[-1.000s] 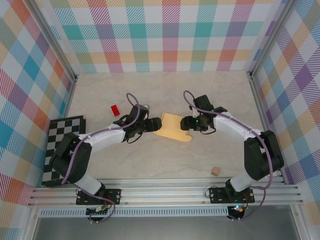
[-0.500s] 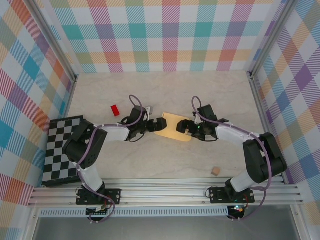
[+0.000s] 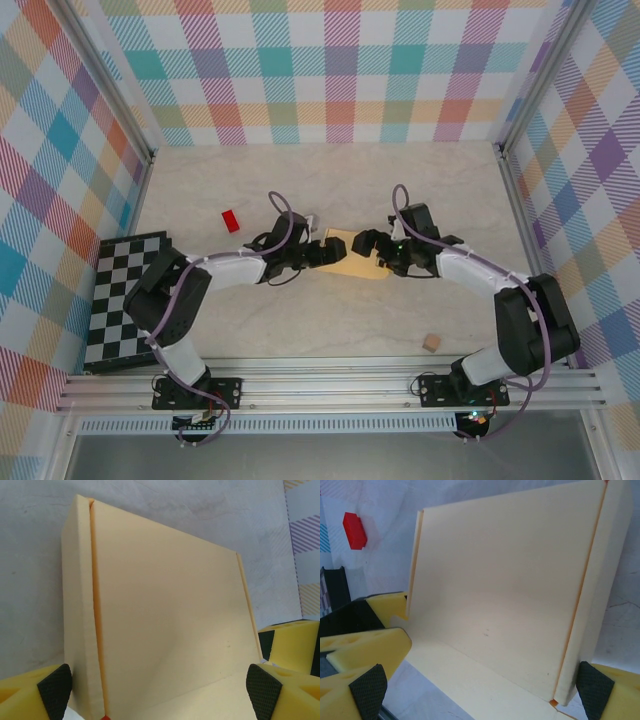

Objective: Fold the paper box

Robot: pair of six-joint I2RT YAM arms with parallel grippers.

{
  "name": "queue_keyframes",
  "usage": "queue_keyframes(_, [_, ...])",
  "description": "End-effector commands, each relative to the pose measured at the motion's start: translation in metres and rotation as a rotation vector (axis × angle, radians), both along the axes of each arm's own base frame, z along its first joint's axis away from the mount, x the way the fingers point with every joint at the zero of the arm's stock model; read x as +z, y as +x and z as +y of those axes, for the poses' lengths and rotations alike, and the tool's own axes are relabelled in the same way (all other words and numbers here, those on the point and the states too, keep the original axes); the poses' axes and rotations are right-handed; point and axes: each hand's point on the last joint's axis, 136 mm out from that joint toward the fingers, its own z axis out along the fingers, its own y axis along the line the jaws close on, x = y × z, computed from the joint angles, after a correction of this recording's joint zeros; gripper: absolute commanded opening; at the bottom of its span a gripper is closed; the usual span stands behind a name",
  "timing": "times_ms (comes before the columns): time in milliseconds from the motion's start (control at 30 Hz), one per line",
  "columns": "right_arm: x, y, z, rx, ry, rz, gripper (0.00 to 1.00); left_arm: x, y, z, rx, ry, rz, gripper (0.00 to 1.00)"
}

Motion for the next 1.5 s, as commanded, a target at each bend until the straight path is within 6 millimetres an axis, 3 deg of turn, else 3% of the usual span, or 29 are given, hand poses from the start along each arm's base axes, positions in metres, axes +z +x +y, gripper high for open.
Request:
queue_keyframes(0, [0.02, -0.003, -0.003, -0.027, -0.003, 0.018, 1.0, 0.028, -0.009, 0.001, 0.06, 0.001, 0.076, 0.92])
queue_keyframes(100, [0.014, -0.003, -0.016, -0.067, -0.083, 0.037, 1.0, 0.016, -0.02, 0.016, 0.117, 0.08, 0.185, 0.93])
queue_keyframes(300, [0.0, 0.002, -0.041, -0.006, -0.284, -0.068, 1.0, -0.004, -0.029, 0.038, 0.116, 0.202, 0.178, 0.93])
queue_keyframes(433, [0.022, 0.0, -0.056, 0.129, -0.421, -0.277, 0.97, 0.0, -0.03, 0.062, 0.073, 0.348, 0.071, 0.93])
queue_keyframes(533, [0.038, -0.007, -0.064, 0.242, -0.528, -0.4, 0.91, 0.013, -0.031, 0.082, -0.005, 0.483, -0.11, 0.89])
queue_keyframes(667, [0.047, -0.016, -0.07, 0.338, -0.618, -0.452, 0.82, 0.033, -0.052, 0.066, -0.249, 0.588, -0.519, 0.79])
queue_keyframes(867, [0.042, -0.03, -0.055, 0.621, -0.728, -0.668, 0.8, 0.041, -0.082, 0.051, -0.435, 0.677, -0.982, 0.79])
queue_keyframes(1100, [0.047, -0.019, -0.055, 0.612, -0.774, -0.761, 0.76, 0.012, -0.061, 0.05, -0.499, 0.963, -1.069, 0.8])
queue_keyframes(1300, [0.053, -0.021, -0.056, 0.565, -0.756, -0.789, 0.76, -0.004, -0.057, 0.044, -0.534, 1.029, -1.112, 0.78])
queue_keyframes(1467, [0.05, -0.024, -0.054, 0.565, -0.731, -0.781, 0.76, -0.005, -0.052, 0.031, -0.529, 1.038, -1.15, 0.77])
